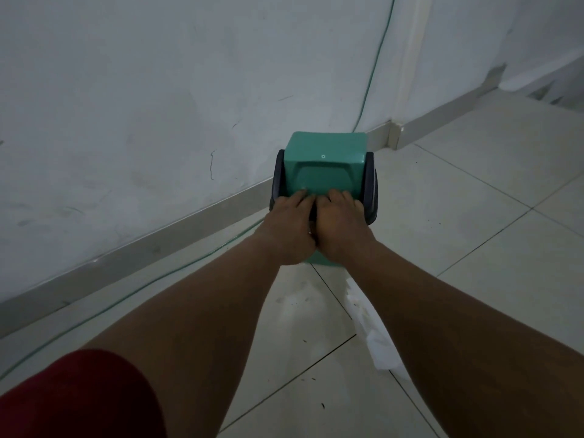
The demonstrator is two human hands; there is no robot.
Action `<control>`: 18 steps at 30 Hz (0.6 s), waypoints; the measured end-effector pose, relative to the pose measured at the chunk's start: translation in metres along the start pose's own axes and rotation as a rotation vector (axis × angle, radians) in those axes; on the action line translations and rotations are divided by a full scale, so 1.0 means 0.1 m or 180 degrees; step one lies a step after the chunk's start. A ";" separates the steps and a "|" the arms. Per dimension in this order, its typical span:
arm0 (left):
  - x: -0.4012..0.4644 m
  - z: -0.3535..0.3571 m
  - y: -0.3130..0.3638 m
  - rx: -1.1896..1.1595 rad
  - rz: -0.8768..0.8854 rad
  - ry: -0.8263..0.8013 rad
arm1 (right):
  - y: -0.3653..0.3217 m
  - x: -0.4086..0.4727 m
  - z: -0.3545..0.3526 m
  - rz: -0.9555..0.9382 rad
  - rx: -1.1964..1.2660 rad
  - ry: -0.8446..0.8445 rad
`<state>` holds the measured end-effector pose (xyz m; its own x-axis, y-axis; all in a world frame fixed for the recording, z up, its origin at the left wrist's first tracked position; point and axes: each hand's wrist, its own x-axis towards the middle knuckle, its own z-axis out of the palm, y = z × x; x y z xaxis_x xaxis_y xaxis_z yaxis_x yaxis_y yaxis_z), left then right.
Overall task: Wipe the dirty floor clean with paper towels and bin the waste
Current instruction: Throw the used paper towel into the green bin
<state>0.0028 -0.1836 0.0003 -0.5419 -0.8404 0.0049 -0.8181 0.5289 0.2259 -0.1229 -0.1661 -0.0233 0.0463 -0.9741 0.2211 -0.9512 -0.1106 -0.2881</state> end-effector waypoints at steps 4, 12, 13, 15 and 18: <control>-0.05 0.01 0.01 -0.0586 -0.0182 0.0229 | -0.01 0.02 -0.02 0.0090 0.0251 0.0123; -0.04 -0.03 -0.01 -0.0445 -0.0130 0.0214 | -0.03 0.01 -0.04 0.0147 0.0183 0.0001; -0.05 -0.03 -0.01 -0.0422 -0.0119 0.0193 | -0.03 0.01 -0.05 0.0163 0.0278 0.0009; -0.10 -0.01 0.00 -0.0371 -0.0053 0.0242 | -0.02 0.00 -0.08 0.0140 0.0541 0.0058; -0.23 0.06 0.02 -0.0294 -0.0077 0.0490 | 0.01 -0.06 -0.18 0.0107 0.1079 0.0402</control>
<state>0.0123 -0.1626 -0.0049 -0.4806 -0.8647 0.1459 -0.8056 0.5011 0.3162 -0.1293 -0.1565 -0.0086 -0.0415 -0.9486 0.3137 -0.7954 -0.1587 -0.5850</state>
